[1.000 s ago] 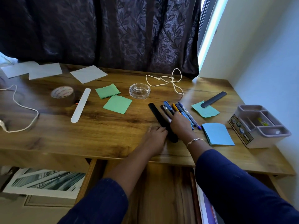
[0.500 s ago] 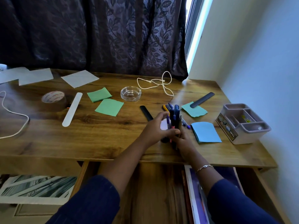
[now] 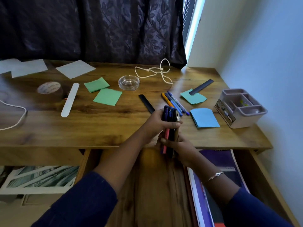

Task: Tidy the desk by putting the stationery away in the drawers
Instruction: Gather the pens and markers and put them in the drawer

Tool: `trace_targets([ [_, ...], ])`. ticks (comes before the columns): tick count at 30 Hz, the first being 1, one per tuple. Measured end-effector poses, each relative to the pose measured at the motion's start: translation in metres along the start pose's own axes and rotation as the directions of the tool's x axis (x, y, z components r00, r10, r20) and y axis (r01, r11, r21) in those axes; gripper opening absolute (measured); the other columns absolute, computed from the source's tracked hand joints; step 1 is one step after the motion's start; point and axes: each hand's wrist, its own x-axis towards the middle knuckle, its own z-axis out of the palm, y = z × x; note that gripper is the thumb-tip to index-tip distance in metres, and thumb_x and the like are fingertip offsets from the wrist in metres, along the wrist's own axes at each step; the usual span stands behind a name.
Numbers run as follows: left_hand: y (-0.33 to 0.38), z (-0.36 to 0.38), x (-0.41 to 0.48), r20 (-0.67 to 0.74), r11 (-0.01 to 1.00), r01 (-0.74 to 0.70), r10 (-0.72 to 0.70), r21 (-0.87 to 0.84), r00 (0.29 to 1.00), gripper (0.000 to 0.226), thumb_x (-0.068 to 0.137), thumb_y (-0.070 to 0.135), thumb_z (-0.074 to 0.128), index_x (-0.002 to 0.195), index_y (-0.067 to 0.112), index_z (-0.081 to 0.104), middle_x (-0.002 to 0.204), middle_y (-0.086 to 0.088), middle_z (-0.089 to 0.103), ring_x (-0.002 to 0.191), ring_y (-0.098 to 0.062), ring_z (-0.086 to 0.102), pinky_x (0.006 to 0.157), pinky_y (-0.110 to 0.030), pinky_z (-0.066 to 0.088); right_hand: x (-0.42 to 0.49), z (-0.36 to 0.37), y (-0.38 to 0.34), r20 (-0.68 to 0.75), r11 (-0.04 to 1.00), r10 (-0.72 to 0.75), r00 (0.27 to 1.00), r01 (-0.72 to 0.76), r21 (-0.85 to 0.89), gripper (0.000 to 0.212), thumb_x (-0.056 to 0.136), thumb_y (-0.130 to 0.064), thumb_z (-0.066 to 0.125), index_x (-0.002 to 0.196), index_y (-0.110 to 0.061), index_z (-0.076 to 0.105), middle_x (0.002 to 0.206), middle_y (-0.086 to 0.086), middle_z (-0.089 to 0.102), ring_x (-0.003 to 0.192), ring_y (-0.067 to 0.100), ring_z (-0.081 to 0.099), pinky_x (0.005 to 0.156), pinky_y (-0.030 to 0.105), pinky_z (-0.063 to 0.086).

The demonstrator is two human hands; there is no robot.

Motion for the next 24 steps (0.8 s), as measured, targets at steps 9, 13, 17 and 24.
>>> trace_targets([
  [9, -0.096, 0.033, -0.086, -0.011, 0.861, 0.495, -0.500, -0.111, 0.866, 0.036, 0.073, 0.004, 0.072, 0.105, 0.008, 0.057, 0.098, -0.006, 0.066, 0.096, -0.020, 0.064, 0.081, -0.030, 0.051, -0.105, 0.024, 0.072, 0.062, 0.849, 0.497, 0.865, -0.500, 0.169, 0.029, 0.084, -0.003, 0.058, 0.112, -0.005, 0.056, 0.093, 0.012, 0.069, 0.094, 0.026, 0.067, 0.082, 0.035, 0.056],
  [13, -0.130, 0.047, -0.100, 0.011, 0.749, 0.649, -0.654, -0.132, 0.757, 0.031, 0.076, 0.009, 0.070, 0.104, 0.003, 0.060, 0.099, -0.009, 0.071, 0.097, -0.024, 0.066, 0.086, -0.036, 0.050, -0.120, 0.028, 0.100, -0.039, 0.773, 0.623, 0.781, -0.607, 0.182, 0.026, 0.084, 0.002, 0.059, 0.109, -0.005, 0.058, 0.093, 0.014, 0.070, 0.086, 0.024, 0.069, 0.083, 0.039, 0.055],
  [17, -0.146, 0.057, -0.102, 0.052, 0.702, 0.700, -0.700, -0.133, 0.712, 0.034, 0.075, 0.008, 0.070, 0.107, 0.002, 0.060, 0.105, -0.012, 0.070, 0.098, -0.025, 0.066, 0.085, -0.037, 0.050, -0.130, 0.029, 0.111, -0.140, 0.775, 0.633, 0.762, -0.623, 0.112, 0.022, 0.083, 0.003, 0.061, 0.100, -0.010, 0.058, 0.089, 0.012, 0.067, 0.086, 0.026, 0.066, 0.087, 0.046, 0.051],
  [24, -0.170, 0.074, -0.104, -0.073, 0.806, 0.568, -0.564, 0.167, 0.822, 0.046, 0.073, 0.020, 0.077, 0.110, 0.006, 0.055, 0.110, -0.012, 0.064, 0.101, -0.024, 0.061, 0.090, -0.037, 0.051, -0.137, 0.019, 0.128, -0.397, 0.712, 0.610, 0.686, -0.694, -0.105, 0.033, 0.076, -0.001, 0.070, 0.107, -0.002, 0.060, 0.098, 0.018, 0.067, 0.090, 0.032, 0.066, 0.082, 0.047, 0.055],
])
